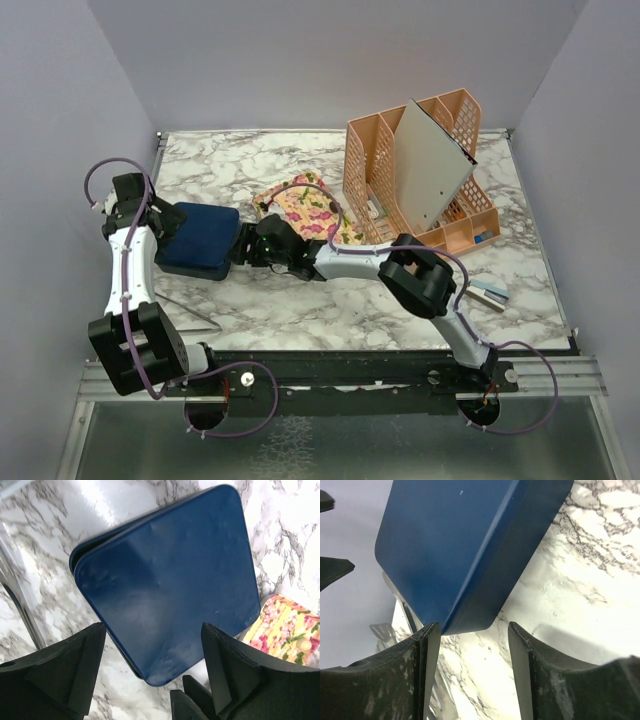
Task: Pack the chocolate
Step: Adjust the packing box at the center of the board.
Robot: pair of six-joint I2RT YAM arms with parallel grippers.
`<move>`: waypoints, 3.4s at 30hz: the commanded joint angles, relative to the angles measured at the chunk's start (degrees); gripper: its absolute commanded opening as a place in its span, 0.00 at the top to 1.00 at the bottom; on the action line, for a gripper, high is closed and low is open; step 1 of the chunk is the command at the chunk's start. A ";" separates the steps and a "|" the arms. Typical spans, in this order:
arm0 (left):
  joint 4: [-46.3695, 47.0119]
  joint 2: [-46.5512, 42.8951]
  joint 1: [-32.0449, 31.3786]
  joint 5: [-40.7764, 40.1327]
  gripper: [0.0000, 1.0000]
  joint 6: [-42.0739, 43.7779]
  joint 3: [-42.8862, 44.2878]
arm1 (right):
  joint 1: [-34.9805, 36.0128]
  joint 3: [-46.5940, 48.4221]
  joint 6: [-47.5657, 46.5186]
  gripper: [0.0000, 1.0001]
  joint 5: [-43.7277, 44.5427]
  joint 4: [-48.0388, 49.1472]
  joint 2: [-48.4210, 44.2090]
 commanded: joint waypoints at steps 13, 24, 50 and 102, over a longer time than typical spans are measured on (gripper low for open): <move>-1.94 -4.42 1.47 4.76 0.24 -10.64 -5.91 | -8.06 2.49 -20.10 0.27 1.20 11.01 -0.52; 4.76 -3.17 1.56 5.06 0.24 -7.86 -10.08 | -10.11 17.45 -20.90 0.35 -5.55 7.90 10.20; 13.55 0.41 1.57 10.70 0.24 -4.43 -14.41 | -10.55 26.22 -5.97 0.38 -9.58 1.63 19.61; 17.08 -3.28 -1.18 17.73 0.34 -8.79 -16.85 | -7.20 15.47 -9.28 0.49 -3.06 1.34 6.23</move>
